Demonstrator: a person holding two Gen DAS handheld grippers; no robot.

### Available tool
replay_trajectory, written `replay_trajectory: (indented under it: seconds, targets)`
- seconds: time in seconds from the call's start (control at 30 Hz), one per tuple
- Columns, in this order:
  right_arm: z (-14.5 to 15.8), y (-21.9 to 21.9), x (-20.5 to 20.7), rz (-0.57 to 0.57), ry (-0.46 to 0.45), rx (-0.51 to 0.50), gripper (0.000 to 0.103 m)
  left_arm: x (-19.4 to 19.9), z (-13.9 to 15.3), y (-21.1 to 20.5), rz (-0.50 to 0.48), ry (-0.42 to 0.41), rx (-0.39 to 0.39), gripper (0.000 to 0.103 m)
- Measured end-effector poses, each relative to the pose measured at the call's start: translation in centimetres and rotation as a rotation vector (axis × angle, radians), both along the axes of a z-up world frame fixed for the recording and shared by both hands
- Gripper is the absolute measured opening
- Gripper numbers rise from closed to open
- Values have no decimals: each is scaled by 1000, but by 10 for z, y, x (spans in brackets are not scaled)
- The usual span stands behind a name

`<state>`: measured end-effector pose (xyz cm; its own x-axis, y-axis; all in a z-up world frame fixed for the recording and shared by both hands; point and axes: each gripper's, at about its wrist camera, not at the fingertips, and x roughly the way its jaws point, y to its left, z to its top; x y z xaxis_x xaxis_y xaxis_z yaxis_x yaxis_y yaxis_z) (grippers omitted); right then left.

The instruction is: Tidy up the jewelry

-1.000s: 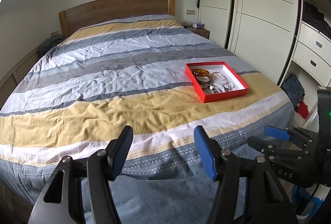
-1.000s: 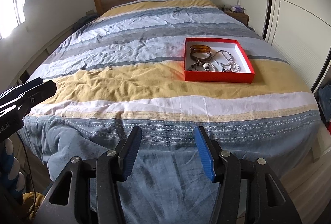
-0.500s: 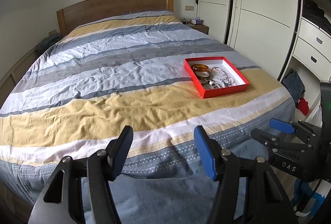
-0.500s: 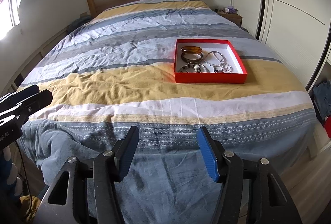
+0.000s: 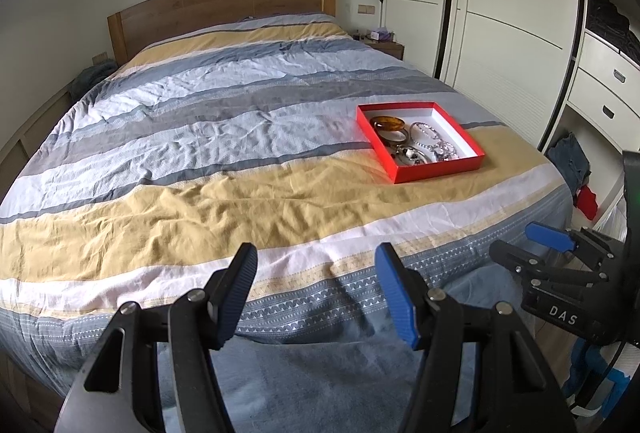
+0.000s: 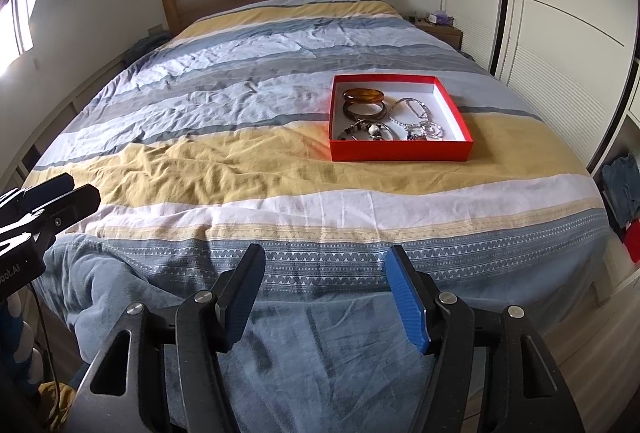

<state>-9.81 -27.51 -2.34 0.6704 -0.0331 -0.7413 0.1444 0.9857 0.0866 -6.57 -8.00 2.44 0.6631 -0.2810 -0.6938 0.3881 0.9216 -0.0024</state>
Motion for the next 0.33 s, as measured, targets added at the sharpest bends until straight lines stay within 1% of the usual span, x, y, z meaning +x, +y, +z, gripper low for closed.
replay_trajectory:
  seconds: [0.27, 0.33]
  targets:
    - [2, 2, 2, 2, -5, -15, 63, 3, -5, 0, 3, 7, 1, 59]
    - [4, 3, 3, 4, -9, -24, 66, 5, -7, 1, 3, 9, -1, 59]
